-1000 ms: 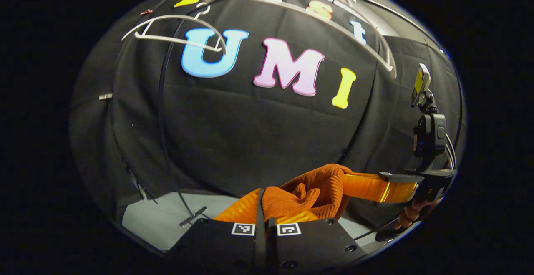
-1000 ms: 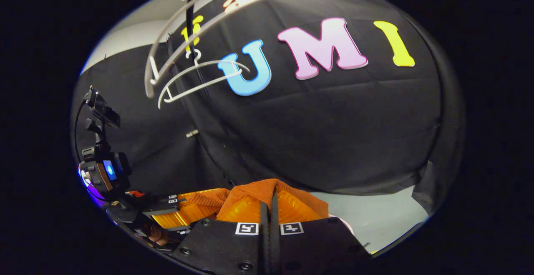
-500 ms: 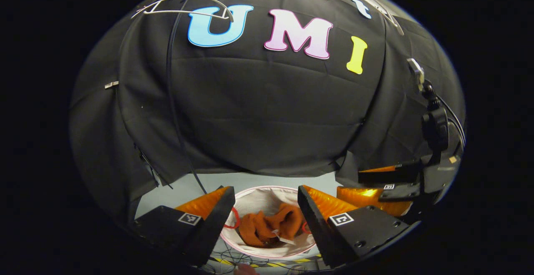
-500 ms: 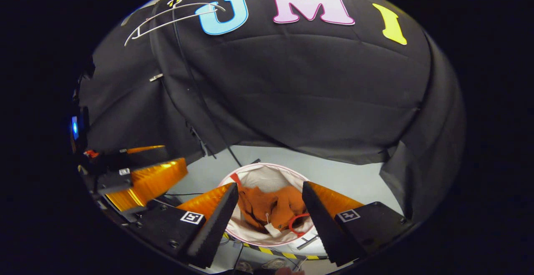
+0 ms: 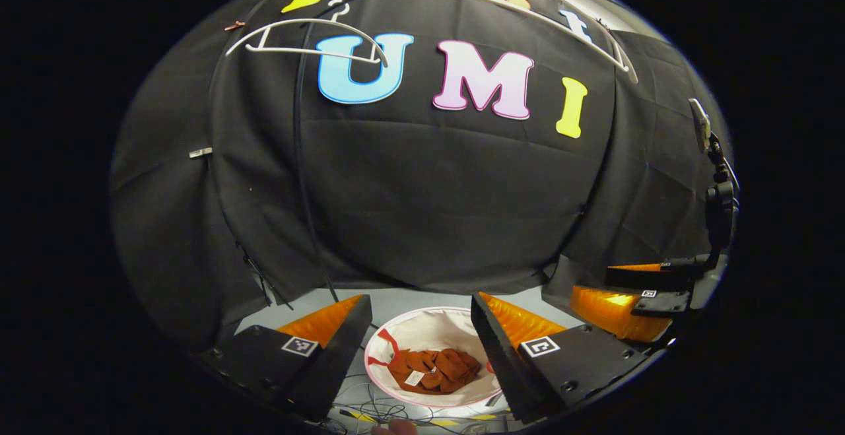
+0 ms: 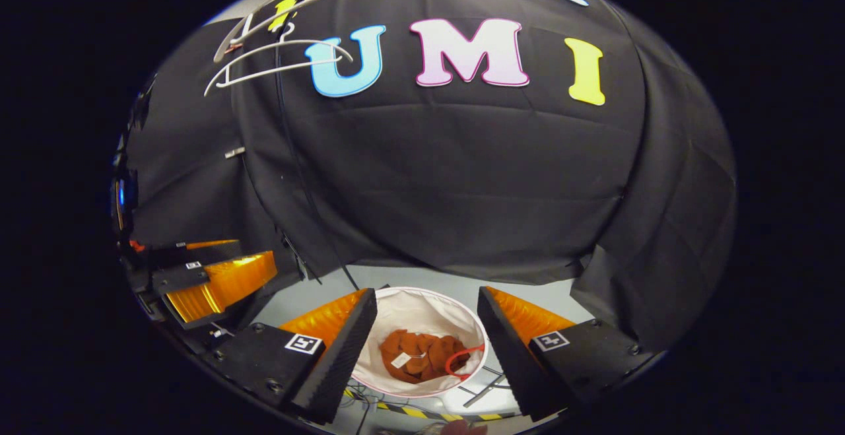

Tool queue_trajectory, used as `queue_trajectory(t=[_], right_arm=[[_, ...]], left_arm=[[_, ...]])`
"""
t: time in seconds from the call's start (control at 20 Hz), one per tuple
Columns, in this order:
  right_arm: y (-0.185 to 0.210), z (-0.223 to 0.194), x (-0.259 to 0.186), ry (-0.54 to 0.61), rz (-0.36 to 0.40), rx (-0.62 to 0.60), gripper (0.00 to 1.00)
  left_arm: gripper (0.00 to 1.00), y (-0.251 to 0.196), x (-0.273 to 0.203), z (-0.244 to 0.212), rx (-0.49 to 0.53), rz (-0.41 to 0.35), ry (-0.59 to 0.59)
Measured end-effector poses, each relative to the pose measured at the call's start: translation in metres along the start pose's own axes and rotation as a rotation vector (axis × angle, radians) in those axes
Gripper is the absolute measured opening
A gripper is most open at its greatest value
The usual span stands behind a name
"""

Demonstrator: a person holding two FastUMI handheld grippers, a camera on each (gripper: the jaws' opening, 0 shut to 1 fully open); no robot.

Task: Grasp the clothes on the hanger with both hands and then place them into the laundry hamper below.

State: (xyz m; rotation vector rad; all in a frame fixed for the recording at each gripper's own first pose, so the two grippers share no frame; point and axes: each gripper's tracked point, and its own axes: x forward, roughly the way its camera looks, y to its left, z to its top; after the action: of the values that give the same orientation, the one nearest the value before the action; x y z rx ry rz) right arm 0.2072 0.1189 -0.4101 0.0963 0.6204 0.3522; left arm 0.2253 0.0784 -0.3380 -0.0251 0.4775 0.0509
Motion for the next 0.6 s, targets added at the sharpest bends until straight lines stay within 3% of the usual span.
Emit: queue_trajectory(t=[0.2, 0.6], right_arm=[[0.006, 0.025, -0.037, -0.066, -0.027, 0.005, 0.99], [0.031, 0.085, -0.120, -0.205, -0.074, 0.025, 0.99]], left_arm=[[0.95, -0.004, -0.039, 0.025, -0.029, -0.007, -0.064], [0.95, 0.000, -0.127, 0.080, 0.030, 0.024, -0.191]])
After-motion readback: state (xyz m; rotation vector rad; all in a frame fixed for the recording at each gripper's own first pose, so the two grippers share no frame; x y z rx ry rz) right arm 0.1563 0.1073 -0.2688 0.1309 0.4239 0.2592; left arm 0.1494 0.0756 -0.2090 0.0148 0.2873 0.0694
